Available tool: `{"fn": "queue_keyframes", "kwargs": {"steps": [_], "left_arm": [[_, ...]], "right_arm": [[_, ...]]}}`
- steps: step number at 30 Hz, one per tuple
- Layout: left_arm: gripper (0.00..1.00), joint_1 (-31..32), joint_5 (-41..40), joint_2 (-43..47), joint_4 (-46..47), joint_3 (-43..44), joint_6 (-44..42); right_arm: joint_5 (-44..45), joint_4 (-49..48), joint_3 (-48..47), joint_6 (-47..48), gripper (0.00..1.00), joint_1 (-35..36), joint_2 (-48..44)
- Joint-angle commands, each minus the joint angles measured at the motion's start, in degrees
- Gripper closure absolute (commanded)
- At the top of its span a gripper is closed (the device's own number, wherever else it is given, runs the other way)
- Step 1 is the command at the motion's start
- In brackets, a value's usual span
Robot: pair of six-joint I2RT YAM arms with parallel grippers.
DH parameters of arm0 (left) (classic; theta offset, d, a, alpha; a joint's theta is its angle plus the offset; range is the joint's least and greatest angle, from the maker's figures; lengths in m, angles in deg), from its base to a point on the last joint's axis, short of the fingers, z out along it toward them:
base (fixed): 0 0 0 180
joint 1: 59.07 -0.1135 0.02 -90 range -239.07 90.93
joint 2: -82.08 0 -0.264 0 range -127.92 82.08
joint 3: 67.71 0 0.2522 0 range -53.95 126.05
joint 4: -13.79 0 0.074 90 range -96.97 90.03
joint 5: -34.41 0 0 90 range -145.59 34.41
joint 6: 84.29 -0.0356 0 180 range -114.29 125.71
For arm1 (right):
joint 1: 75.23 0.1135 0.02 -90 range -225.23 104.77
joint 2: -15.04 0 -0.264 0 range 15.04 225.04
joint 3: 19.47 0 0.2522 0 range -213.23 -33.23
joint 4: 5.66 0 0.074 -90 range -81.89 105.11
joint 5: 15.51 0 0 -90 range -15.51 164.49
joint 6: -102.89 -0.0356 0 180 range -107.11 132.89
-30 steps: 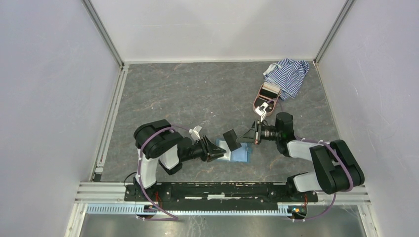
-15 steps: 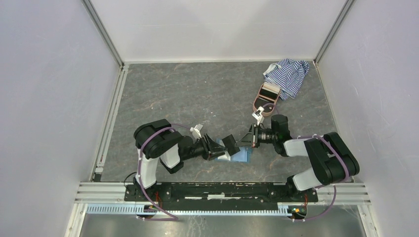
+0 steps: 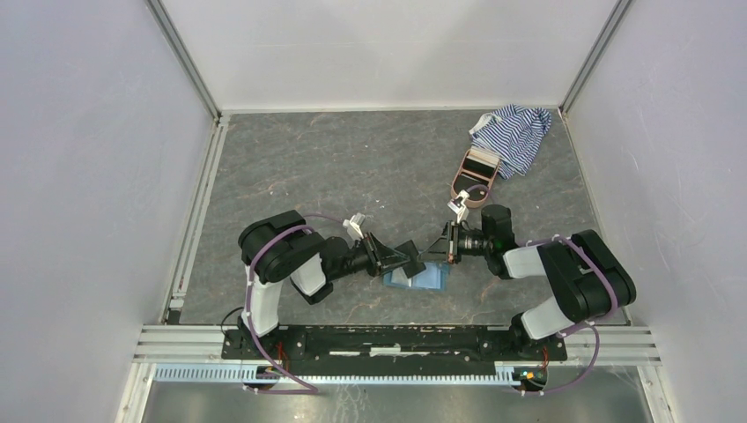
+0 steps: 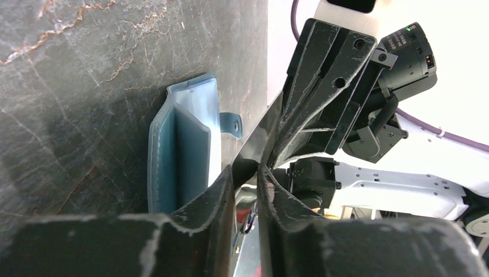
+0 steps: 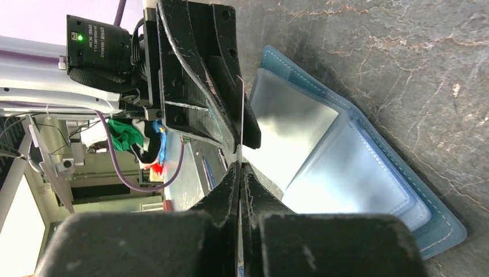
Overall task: Put the credit cards into the card holder
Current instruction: Insert the credit card into the card holder.
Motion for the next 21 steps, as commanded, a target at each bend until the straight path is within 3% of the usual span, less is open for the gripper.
{"fn": "queue_keyframes", "kwargs": {"steps": [1, 7, 11, 14, 17, 21], "left_arm": [[0.80, -0.5, -1.1, 0.7, 13.7, 0.5, 2.1], [0.98, -0.7, -0.5, 1.3, 13.7, 0.3, 2.0], [0.98, -0.8, 0.9, 0.3, 13.7, 0.9, 1.2], [0.98, -1.1, 3.1, -0.5, 13.7, 1.2, -0.3], [0.98, -2.2, 6.2, -1.2, 13.7, 0.9, -1.3], [0.98, -3.9, 10.2, -1.7, 13.6, 0.3, -2.1]], "right_arm": [[-1.3, -3.2, 0.2, -0.8, 1.00, 0.3, 0.5], [-0.8, 0.2, -0.5, 1.4, 0.99, 0.3, 1.0], [-1.1, 2.3, -1.5, 3.6, 0.62, 0.5, 1.0], [-1.2, 7.7, -4.0, 10.6, 0.37, 0.5, -0.4], [1.9, 19.2, -8.1, 25.1, 0.27, 0.5, -3.4], [7.2, 29.8, -11.6, 40.6, 0.25, 0.5, -8.6]]}}
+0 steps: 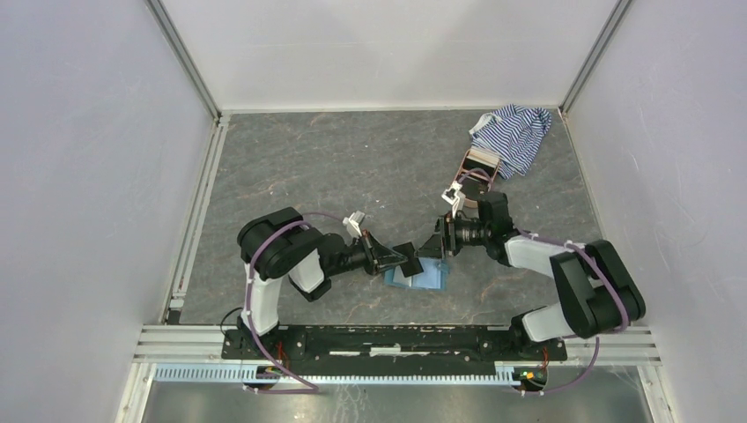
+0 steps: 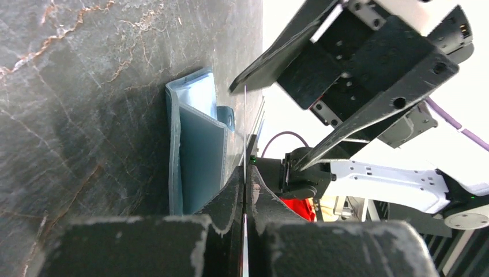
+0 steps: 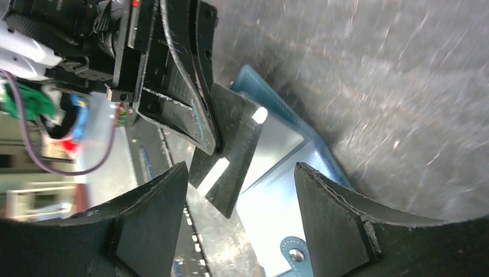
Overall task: Put the credit cards into the card holder
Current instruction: Insert the credit card into the card holder.
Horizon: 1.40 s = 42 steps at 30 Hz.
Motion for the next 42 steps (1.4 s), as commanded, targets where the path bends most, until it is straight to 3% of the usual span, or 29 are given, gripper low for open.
{"fn": "queue_keyframes", "kwargs": {"steps": [1, 7, 9, 13, 15, 18, 29, 42], "left_arm": [[0.98, -2.0, 6.4, -1.3, 12.9, -0.2, -2.6], [0.98, -3.8, 9.5, -2.3, 11.1, 0.3, -4.2], [0.98, -4.0, 10.1, -1.7, 7.2, 1.1, -6.2], [0.98, -4.3, 10.4, 1.9, -2.2, 1.9, -11.7], [0.98, -4.4, 10.1, 4.2, -7.8, 2.4, -14.9], [0.98, -4.4, 10.2, 6.2, -15.7, 3.7, -18.7], [0.98, -4.4, 9.6, 8.5, -26.7, 5.5, -25.0], [0.98, -5.5, 10.0, 11.8, -33.9, 6.8, -28.9]], "right_arm": [[5.0, 13.1, -5.0, 23.2, 0.25, 0.2, -7.1], [8.0, 20.6, -7.2, 35.3, 0.28, 0.2, -9.6], [8.4, 22.5, -7.0, 37.0, 0.35, 0.3, -9.0], [8.3, 23.0, -6.9, 39.1, 0.60, 0.4, -7.7], [7.1, 23.0, -6.7, 39.7, 0.66, 0.9, -6.9], [7.1, 23.8, -6.8, 40.6, 0.67, 2.3, -4.9], [11.0, 26.6, -8.7, 42.4, 0.69, 4.4, 0.0], [12.0, 27.8, -9.5, 43.1, 0.69, 4.6, 1.2]]}}
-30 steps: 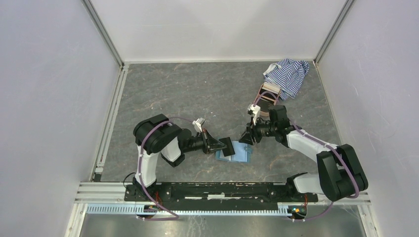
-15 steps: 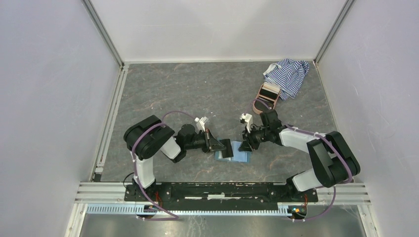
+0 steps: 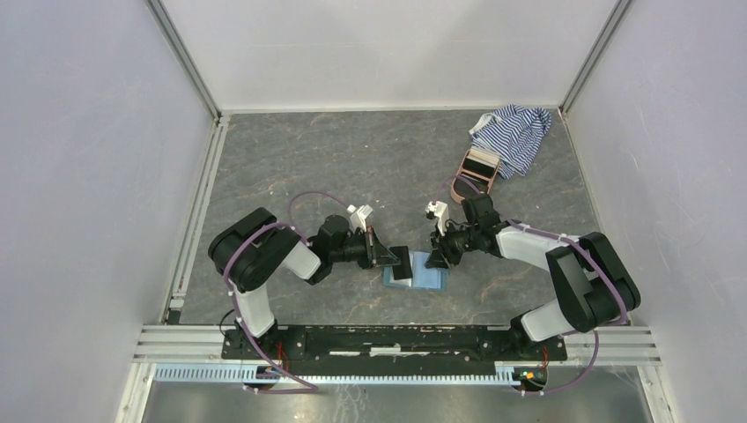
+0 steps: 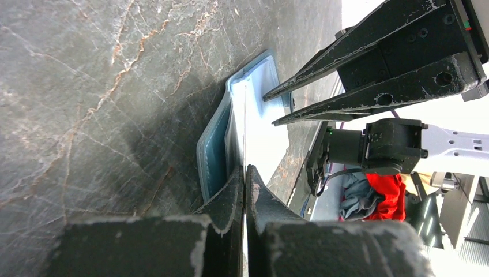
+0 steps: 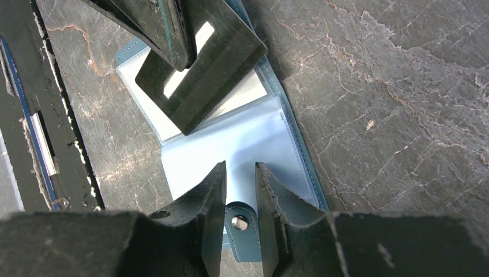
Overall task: Put the credit cards into the card holder
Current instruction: Insert the credit card into the card holder.
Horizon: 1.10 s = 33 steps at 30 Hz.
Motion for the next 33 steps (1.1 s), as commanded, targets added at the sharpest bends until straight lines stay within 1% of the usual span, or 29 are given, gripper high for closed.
{"fn": "queue_keyframes", "kwargs": {"steps": [1, 5, 17, 33], "left_arm": [[0.98, -0.6, 1.1, 1.8, -2.4, 1.0, -4.5], [0.98, -0.6, 2.1, 1.0, -1.1, 1.1, -3.9], [0.98, -0.6, 3.9, 0.8, 8.3, -0.7, 2.6], [0.98, -0.3, 2.3, -4.3, 9.0, 0.0, 2.1]], "right_arm": [[1.4, 0.5, -1.7, 1.5, 0.69, 0.2, 1.2], [1.3, 0.6, -1.7, 1.5, 0.69, 0.3, 1.3], [1.3, 0.9, -1.9, 1.8, 0.68, 0.2, 1.9], [1.2, 1.2, -2.1, 1.9, 0.68, 0.3, 2.1]]}}
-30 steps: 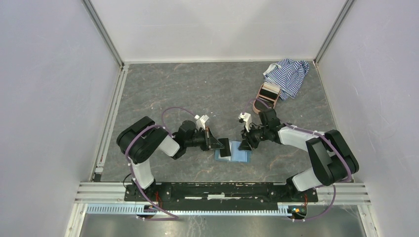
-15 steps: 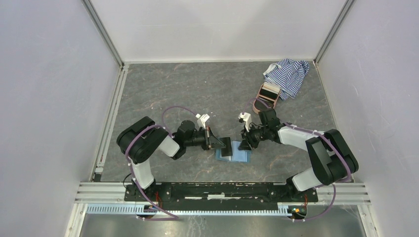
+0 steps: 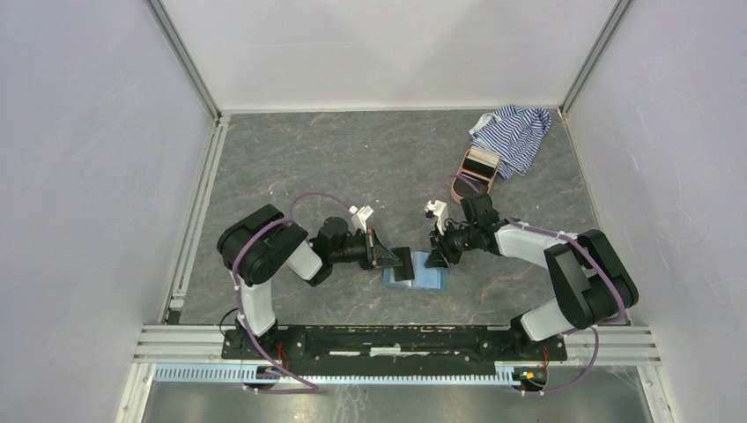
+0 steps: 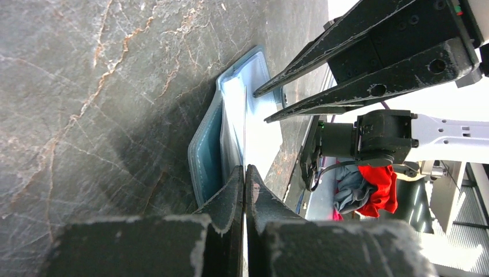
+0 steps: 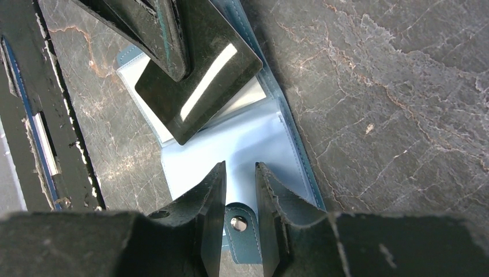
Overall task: Put the credit cards into the card holder
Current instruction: Insert the credit card into the card holder.
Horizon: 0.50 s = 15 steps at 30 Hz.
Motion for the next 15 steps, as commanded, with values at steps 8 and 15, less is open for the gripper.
{"fn": "queue_keyframes", "kwargs": {"steps": [8, 15], "left_arm": [[0.98, 0.5, 0.2, -2.6, 5.2, 0.5, 2.7], [0.98, 1.4, 0.5, -4.1, 7.6, 0.3, 4.3]], "right_arm": [[1.5, 0.5, -1.1, 1.4, 0.68, 0.2, 1.1], [1.4, 0.6, -1.2, 1.3, 0.68, 0.1, 1.4]]}}
